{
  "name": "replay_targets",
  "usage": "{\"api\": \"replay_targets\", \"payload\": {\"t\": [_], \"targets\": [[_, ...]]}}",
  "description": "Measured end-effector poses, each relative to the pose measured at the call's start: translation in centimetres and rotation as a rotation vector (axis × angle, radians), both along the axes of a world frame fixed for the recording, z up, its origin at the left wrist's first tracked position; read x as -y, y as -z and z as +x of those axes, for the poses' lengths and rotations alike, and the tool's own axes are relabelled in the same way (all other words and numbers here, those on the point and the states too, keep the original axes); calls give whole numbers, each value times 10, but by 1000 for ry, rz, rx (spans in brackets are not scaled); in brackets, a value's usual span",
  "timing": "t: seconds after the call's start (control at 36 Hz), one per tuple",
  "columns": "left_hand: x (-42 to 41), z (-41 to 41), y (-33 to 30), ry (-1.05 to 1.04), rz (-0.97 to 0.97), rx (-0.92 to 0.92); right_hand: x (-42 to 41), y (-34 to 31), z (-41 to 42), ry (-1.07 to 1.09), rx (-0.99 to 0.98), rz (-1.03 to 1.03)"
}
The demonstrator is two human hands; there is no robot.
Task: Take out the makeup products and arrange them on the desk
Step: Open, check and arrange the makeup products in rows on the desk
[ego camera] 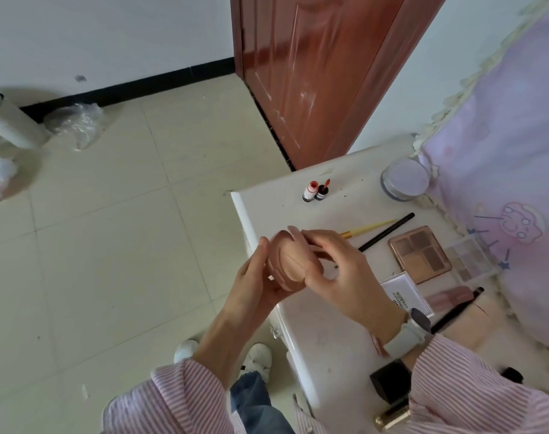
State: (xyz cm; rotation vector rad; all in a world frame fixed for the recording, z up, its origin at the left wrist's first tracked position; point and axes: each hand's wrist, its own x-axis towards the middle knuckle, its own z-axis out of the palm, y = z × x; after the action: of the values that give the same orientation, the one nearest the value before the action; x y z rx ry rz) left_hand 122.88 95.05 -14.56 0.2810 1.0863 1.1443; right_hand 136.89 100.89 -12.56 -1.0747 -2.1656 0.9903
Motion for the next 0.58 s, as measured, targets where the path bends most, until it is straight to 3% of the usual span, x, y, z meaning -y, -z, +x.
{"api": "replay_targets", "payload": {"t": [0.14,0.25,0.39,0.58], "targets": [[-7,-21,2,-18,-175,54,-12,-8,-4,77,-18,-159],[-21,-39,-1,-14,-231,-26,-18,-5,-6,267,30,-239],[-44,-50,-6,-111,-178,-317,-14,-4,-15,449,-85,-538],[-67,-46,-8,-191,-58,-724,-15,-4,-31,602,-248,-703]]}}
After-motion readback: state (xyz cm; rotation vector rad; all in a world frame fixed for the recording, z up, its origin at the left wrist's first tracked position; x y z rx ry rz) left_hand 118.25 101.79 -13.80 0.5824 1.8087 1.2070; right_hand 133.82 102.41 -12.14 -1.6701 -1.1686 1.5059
